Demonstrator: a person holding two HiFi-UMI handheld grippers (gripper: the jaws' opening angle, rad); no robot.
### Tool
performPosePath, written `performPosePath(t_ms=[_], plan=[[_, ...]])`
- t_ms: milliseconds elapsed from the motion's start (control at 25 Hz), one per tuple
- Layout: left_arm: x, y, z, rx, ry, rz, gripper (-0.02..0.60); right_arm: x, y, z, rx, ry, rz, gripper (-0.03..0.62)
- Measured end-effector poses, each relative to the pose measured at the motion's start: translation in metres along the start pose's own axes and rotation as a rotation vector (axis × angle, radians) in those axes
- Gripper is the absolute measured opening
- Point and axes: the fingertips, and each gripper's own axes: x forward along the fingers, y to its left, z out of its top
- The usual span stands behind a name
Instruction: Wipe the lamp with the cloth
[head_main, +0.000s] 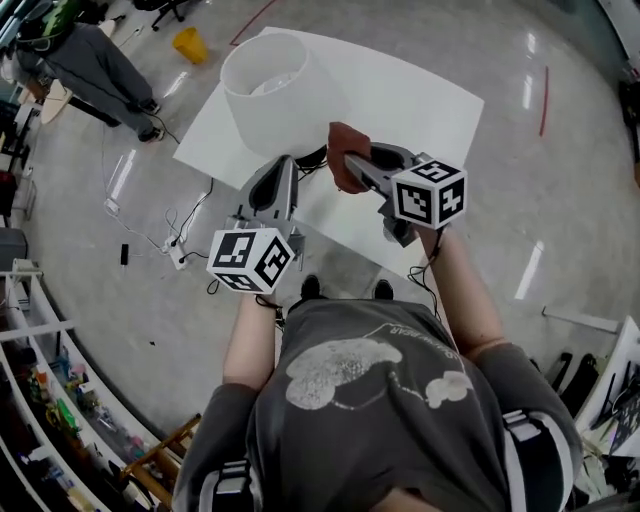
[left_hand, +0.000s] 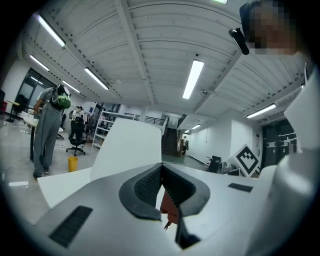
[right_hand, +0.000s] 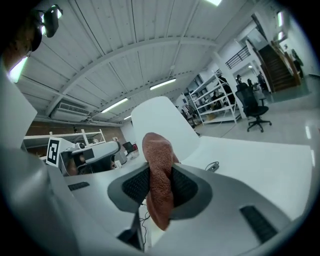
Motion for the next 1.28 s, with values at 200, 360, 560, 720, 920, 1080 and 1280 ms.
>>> performPosePath(t_ms=[200,360,560,720,920,1080,1280], plan=[[-0.003,-0.023,0.039,0.038,-0.095,0.051,0.008,-0.012,0.015,0.038,-0.08,-0.023,0.104,0.092],[-0.003,-0.028,0.047,0.068,-0.139,0.084,0.008,-0.004,0.017,0.046,-0.126,-0.027,0.164,0.092],[0.01,-0.016,0.062,0.065,-0.14,0.084,0.008,0.019,0.023,0.087,-0.154,-0.061,0.174,0.092],[0.012,-0.001,0.064,0.056,-0.123,0.063,0.008,0.036,0.023,0.092,-0.127,-0.053,0.154,0.092],[0.025,0.008,0.05,0.005,-0.097,0.021,0.008,0.04,0.01,0.076,-0.104,-0.01,0.102,0.092],[0.029,0.011,0.03,-0.051,-0.072,-0.006,0.008,0.039,0.004,0.061,-0.087,0.02,0.06,0.092],[0.045,0.005,0.006,-0.062,-0.032,-0.035,0.008,0.029,-0.019,0.05,-0.064,0.038,-0.006,0.092]])
